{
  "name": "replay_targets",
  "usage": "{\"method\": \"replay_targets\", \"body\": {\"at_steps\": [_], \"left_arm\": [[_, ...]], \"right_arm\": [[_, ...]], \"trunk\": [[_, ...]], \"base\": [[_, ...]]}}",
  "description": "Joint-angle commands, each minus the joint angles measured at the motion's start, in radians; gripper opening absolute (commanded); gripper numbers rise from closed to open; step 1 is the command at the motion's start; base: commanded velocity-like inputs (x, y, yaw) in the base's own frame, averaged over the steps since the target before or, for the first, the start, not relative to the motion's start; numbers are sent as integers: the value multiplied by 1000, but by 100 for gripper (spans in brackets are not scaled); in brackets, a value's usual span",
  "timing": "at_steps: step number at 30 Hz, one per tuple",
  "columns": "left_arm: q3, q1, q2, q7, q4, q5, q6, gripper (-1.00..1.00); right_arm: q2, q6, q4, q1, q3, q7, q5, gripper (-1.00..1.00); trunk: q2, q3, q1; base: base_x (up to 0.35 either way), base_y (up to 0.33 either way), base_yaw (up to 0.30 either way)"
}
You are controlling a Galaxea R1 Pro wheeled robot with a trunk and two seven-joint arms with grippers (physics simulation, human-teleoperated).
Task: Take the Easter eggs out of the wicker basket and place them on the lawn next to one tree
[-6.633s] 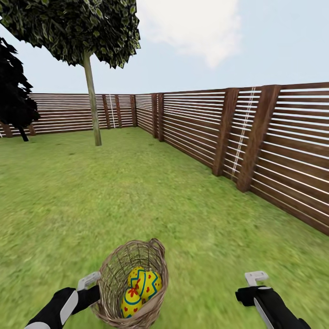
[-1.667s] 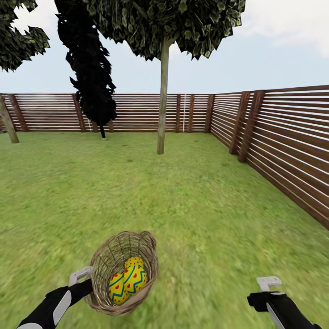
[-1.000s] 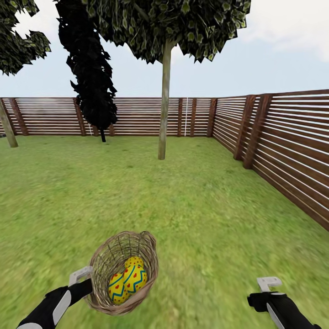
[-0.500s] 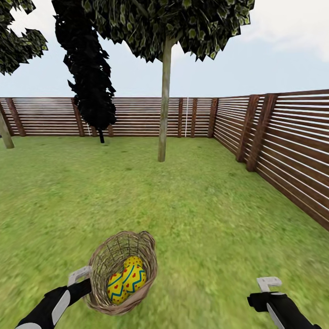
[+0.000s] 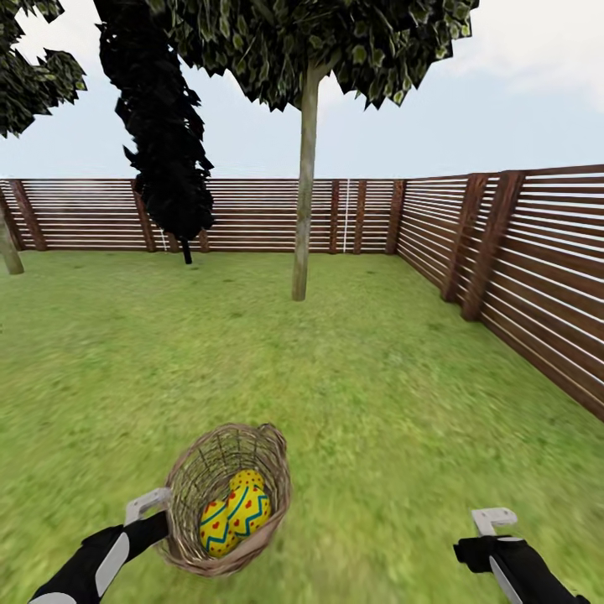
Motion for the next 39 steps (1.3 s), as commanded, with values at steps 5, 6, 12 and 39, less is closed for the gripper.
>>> {"method": "replay_targets", "body": {"at_steps": [5, 6, 12, 39], "left_arm": [[8, -1, 0, -4, -2, 8, 8, -100], [8, -1, 0, -4, -2, 8, 8, -100], [8, -1, -1, -4, -2, 8, 8, -100], [9, -1, -1, -6, -2, 8, 8, -100]], "right_arm": [[-1, 5, -2, -1, 4, -5, -7, 100], [-1, 5, -2, -1, 4, -5, -7, 100], [-1, 5, -2, 0, 3, -1, -7, 100], [-7, 5, -1, 0, 4, -1, -6, 100]], "trunk": [[-1, -1, 1], [-1, -1, 1], [-1, -1, 1], [-1, -1, 1]], "base": [[342, 0, 282], [342, 0, 266], [342, 0, 33], [342, 0, 0]]}}
